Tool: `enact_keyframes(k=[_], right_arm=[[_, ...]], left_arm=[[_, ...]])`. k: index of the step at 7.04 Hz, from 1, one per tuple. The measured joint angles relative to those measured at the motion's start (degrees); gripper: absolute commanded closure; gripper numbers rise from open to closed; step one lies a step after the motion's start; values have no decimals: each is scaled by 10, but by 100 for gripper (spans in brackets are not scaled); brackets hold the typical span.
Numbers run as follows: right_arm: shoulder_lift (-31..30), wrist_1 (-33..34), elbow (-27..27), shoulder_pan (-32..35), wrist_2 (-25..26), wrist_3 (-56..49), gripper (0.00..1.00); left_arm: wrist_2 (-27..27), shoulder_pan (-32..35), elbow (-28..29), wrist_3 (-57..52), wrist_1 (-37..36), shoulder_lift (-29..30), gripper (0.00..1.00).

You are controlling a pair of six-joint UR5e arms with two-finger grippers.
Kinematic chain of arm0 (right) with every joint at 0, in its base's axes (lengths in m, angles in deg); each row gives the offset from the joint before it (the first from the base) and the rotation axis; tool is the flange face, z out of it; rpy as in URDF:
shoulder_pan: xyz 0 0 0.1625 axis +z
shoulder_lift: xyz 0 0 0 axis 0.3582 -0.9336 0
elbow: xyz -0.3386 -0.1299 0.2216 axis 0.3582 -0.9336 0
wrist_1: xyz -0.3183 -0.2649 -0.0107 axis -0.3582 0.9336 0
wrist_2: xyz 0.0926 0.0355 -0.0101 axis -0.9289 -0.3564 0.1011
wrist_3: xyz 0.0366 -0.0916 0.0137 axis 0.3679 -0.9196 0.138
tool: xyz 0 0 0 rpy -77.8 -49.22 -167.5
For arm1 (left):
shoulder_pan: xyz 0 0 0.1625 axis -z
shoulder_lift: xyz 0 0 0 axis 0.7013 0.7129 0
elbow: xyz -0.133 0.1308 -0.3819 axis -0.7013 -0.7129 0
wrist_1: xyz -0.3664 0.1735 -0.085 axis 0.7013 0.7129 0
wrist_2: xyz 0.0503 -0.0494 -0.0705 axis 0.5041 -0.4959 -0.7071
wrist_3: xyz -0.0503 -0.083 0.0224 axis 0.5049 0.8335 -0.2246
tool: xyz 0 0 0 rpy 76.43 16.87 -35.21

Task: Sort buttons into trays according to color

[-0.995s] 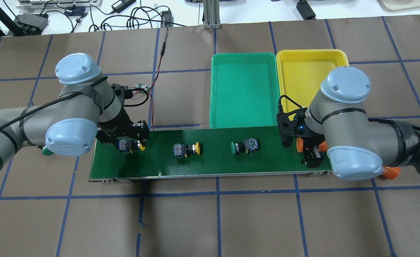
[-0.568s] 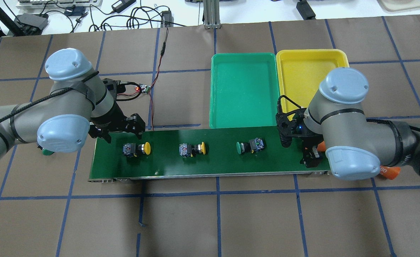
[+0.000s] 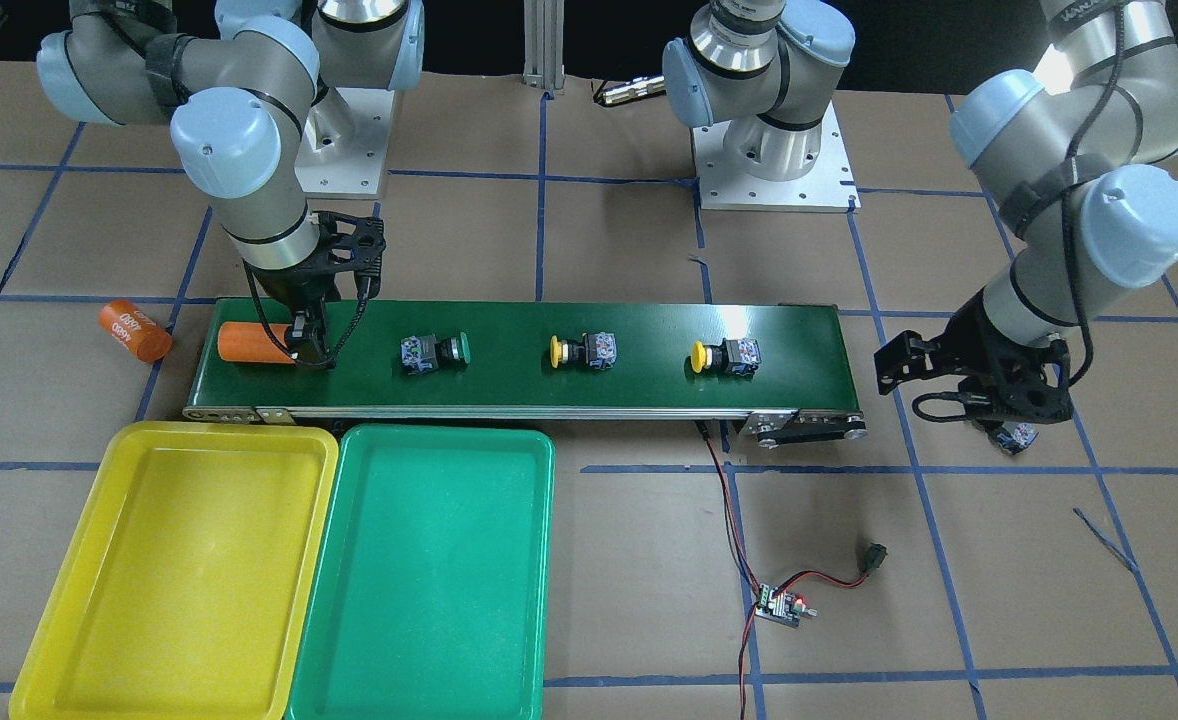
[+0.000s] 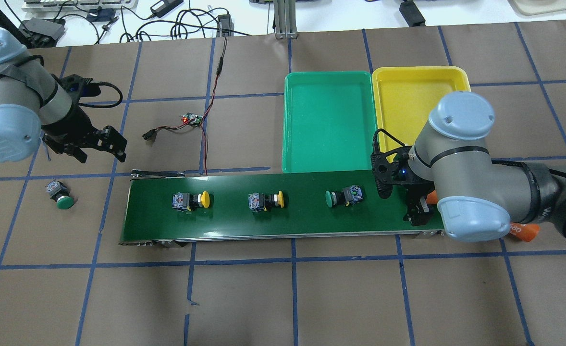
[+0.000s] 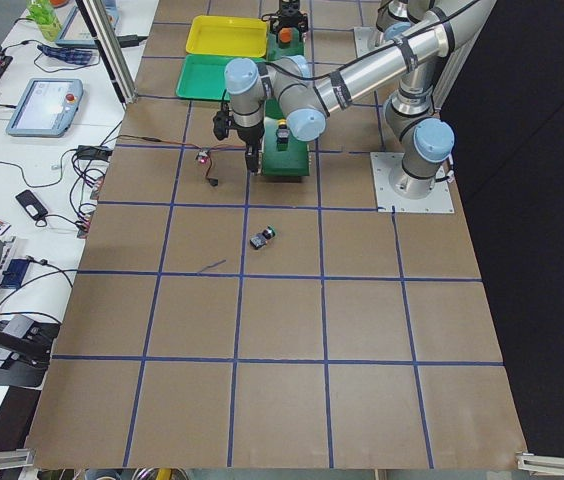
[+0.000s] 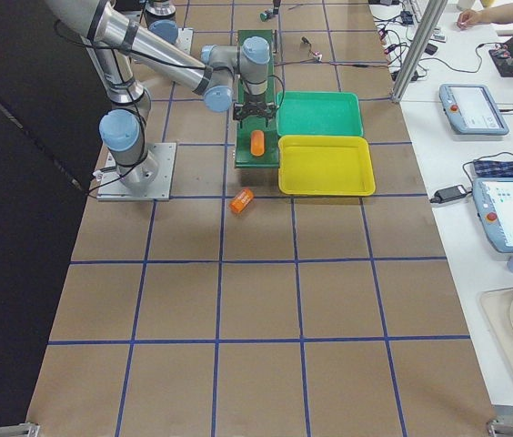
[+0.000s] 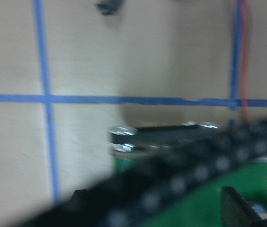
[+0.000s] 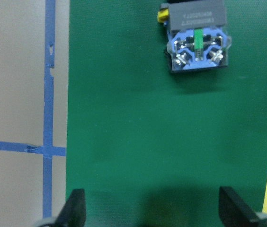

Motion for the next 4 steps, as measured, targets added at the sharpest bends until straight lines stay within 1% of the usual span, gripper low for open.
enact_keyframes(k=[2,3,4], right_arm=[[0,0,0,0,0,0,0],[0,0,0,0,-1,0,0],[0,0,0,0,-1,0,0]], left_arm=[[0,-73,-14,-164,-6,19,0],[0,-105,-26,-240,-20,28,0],[1,-129,-40,-310,-50,37,0]])
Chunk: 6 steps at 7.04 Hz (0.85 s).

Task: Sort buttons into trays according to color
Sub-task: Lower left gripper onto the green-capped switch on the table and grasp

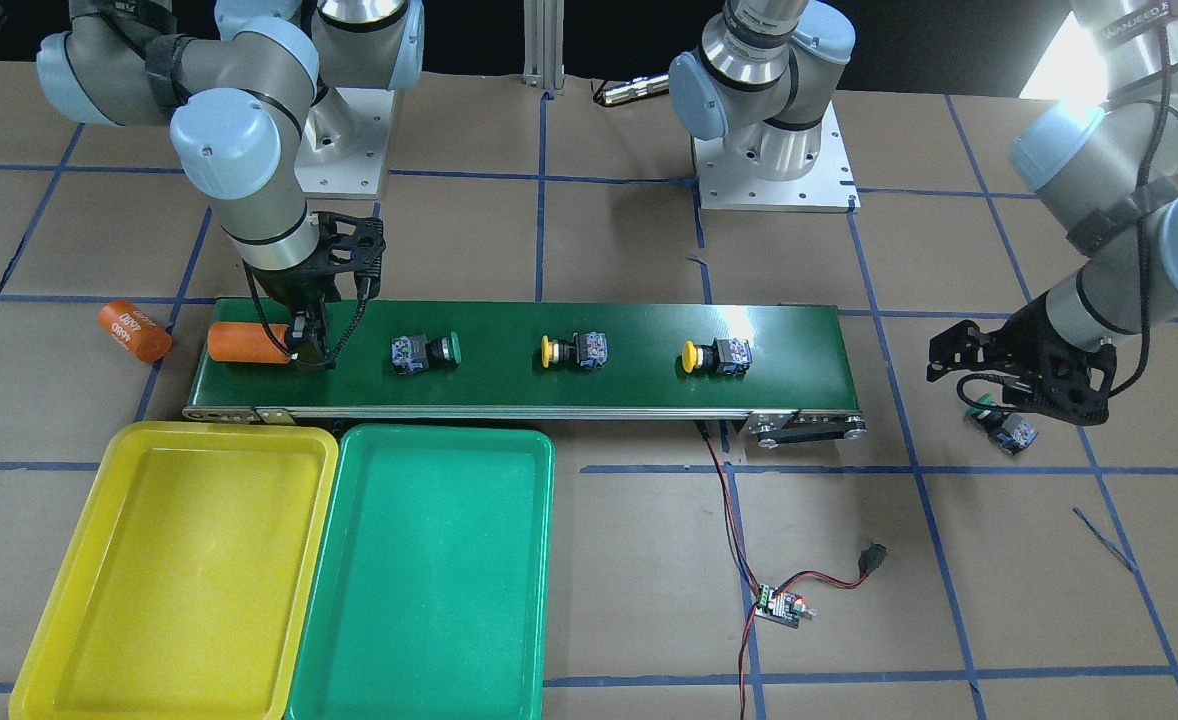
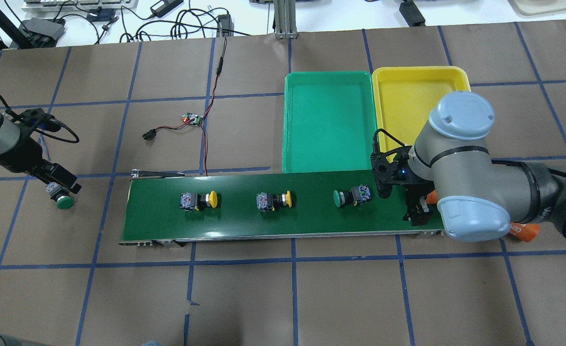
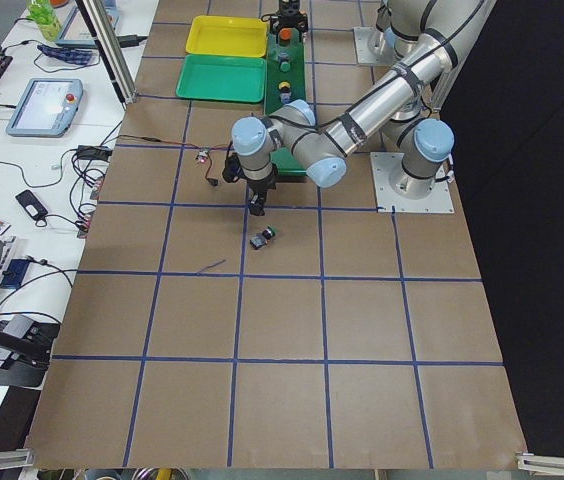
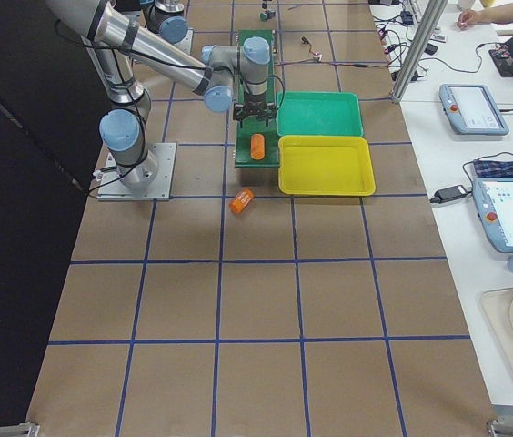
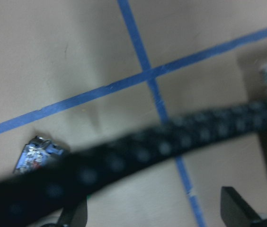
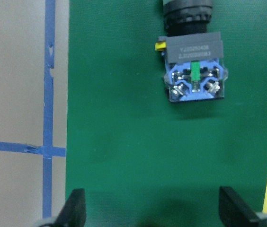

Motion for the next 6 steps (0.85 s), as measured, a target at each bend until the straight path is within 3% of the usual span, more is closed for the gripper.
enact_keyframes(k=[3,6], right_arm=[[4,13,-1,3,-1,0,0],[20,48,-1,5,-3,5,0]], left_arm=[[5,-23,-21,-164,-123,46,0],[5,-25,-22,-213,-159,73,0]])
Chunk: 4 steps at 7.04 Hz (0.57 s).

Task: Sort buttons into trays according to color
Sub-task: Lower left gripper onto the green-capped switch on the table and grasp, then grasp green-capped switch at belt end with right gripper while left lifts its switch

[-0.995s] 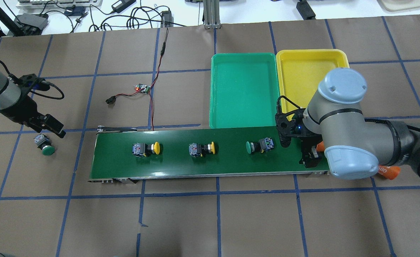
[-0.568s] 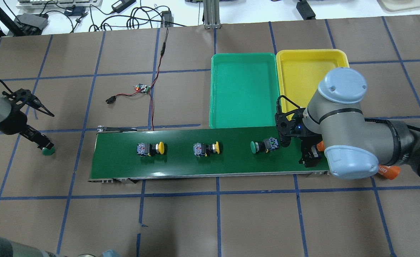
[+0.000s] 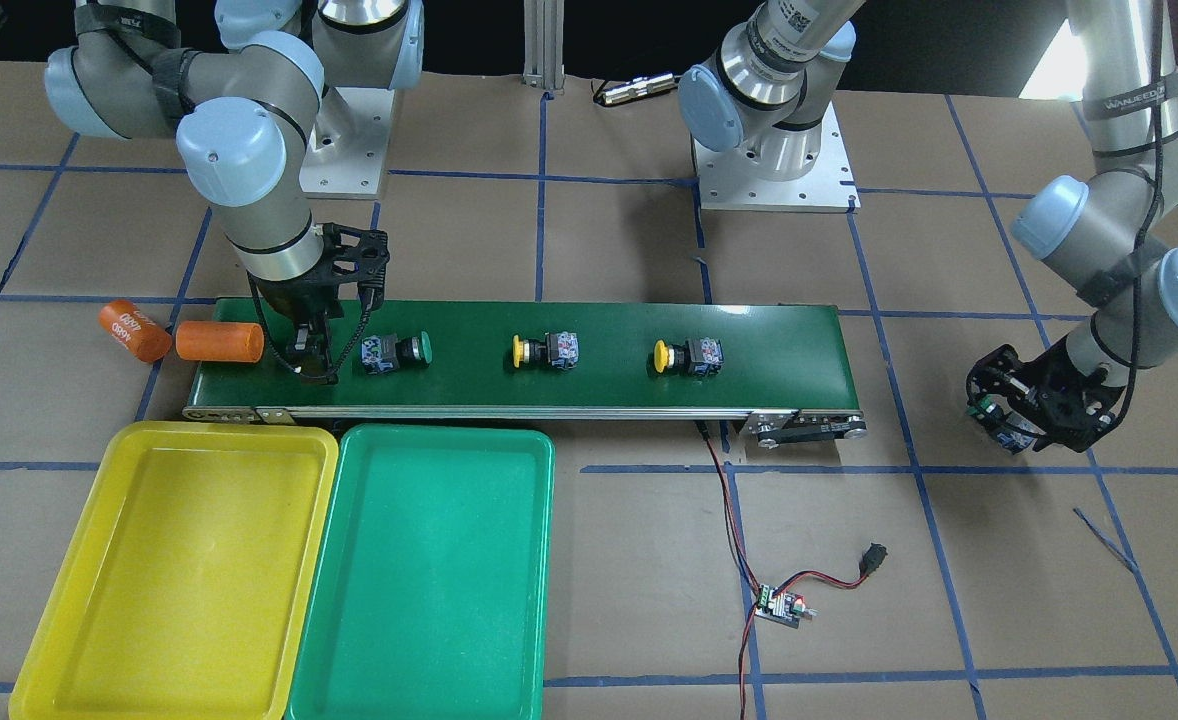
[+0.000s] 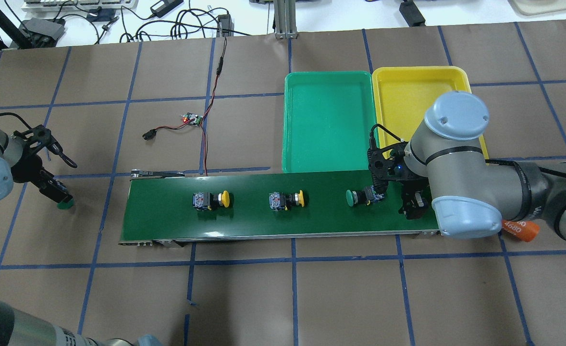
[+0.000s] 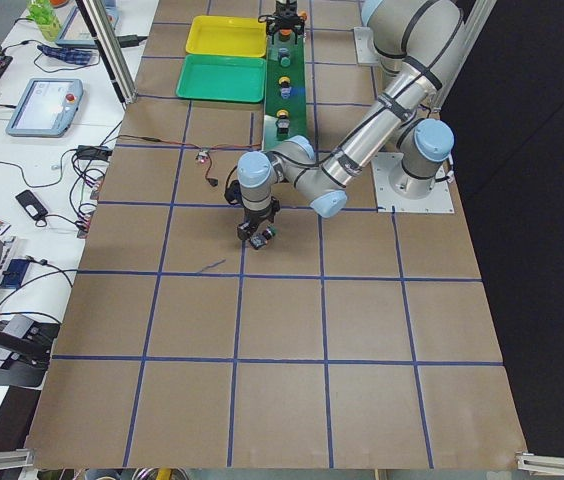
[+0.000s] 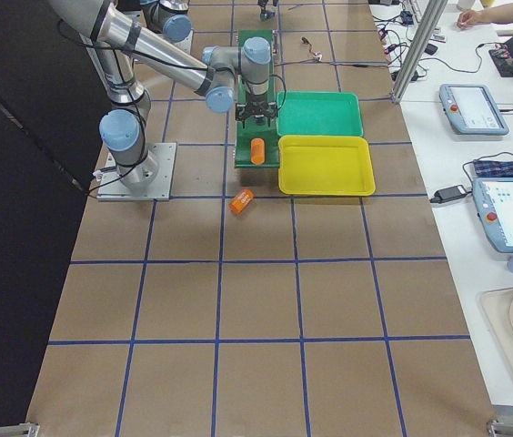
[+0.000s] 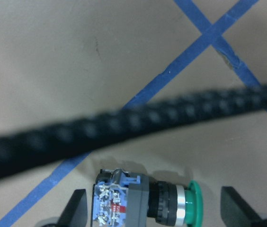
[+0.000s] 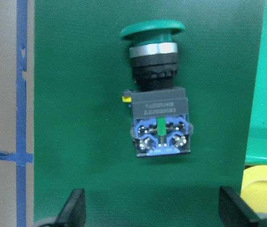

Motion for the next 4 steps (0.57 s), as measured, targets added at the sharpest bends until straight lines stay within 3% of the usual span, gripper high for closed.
enact_keyframes(k=[4], right_arm=[[2,3,1,1,4,12,0]], left_arm=[[3,-1,4,-31,-4,6,0]])
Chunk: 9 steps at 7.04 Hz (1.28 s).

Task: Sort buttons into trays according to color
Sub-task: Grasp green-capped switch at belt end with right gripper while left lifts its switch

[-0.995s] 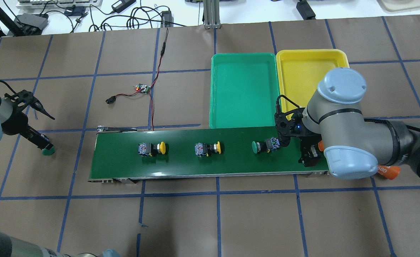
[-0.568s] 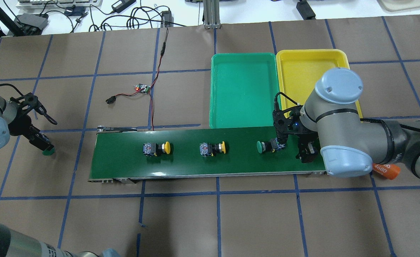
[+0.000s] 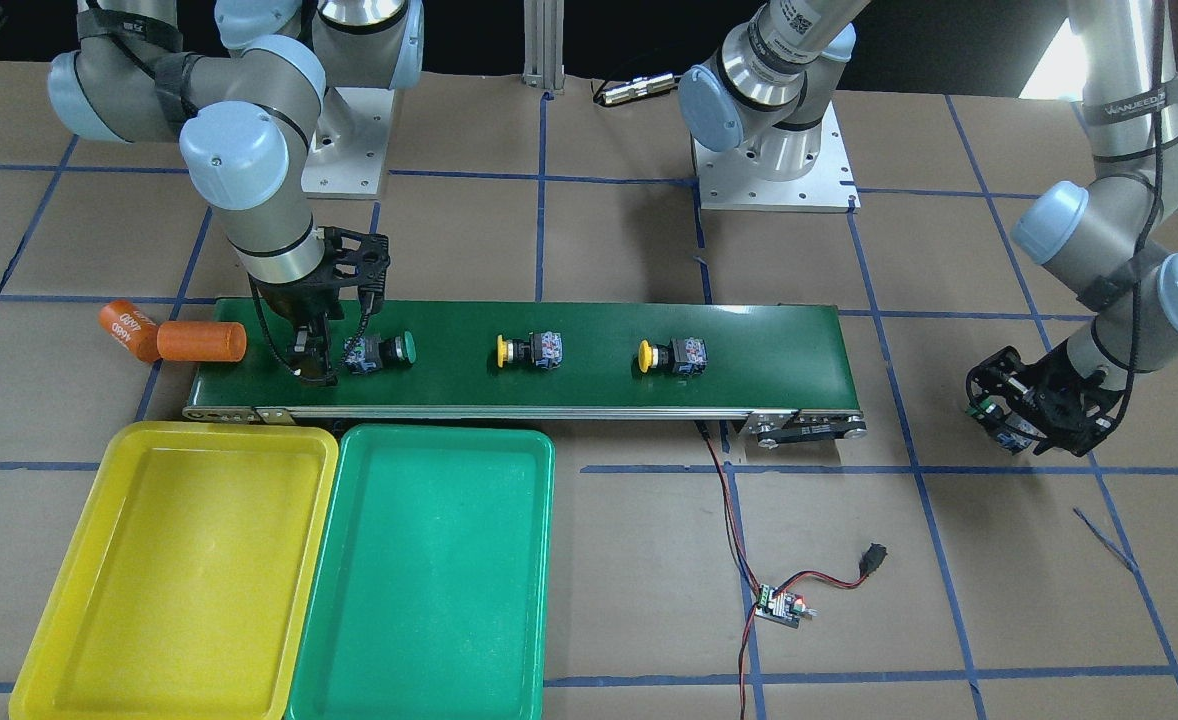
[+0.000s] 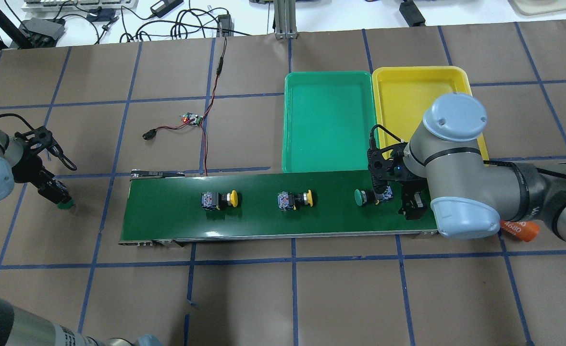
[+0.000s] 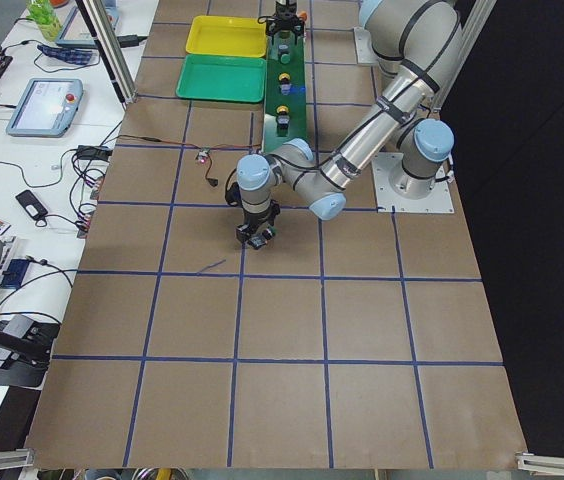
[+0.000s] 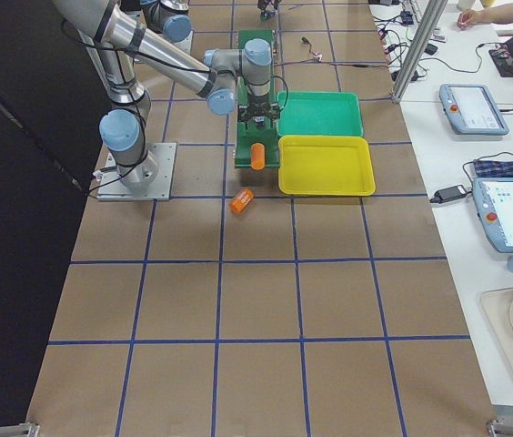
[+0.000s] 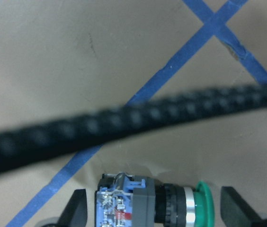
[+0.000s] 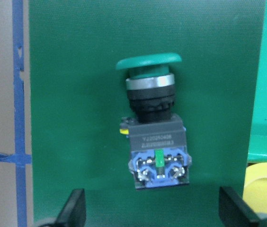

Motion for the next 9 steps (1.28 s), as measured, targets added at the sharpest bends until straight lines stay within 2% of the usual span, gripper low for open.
enact_keyframes(k=[1,2,3,4,5,6,8,9], right_arm=[[0,0,0,0,-2,1,0],[0,0,1,2,-3,1,7],[0,0,1,6,-3,1,24],[0,0,0,11,-4,1,51],[1,0,0,13,-5,-1,70],[1,1,0,14,-4,-1,79],[0,3,-3,14,-4,2,82],[0,3,-10,15,-5,2,82]], left_arm=[[0,0,1,-5,0,1,0],[0,0,0,-7,0,2,0],[0,-1,-2,-8,0,4,2],[0,-4,-2,-8,0,8,54],[0,-11,-1,-7,0,12,78],[0,-18,-2,3,1,10,90],[1,-19,-4,101,35,-17,93],[-5,-12,-3,173,84,-47,93]])
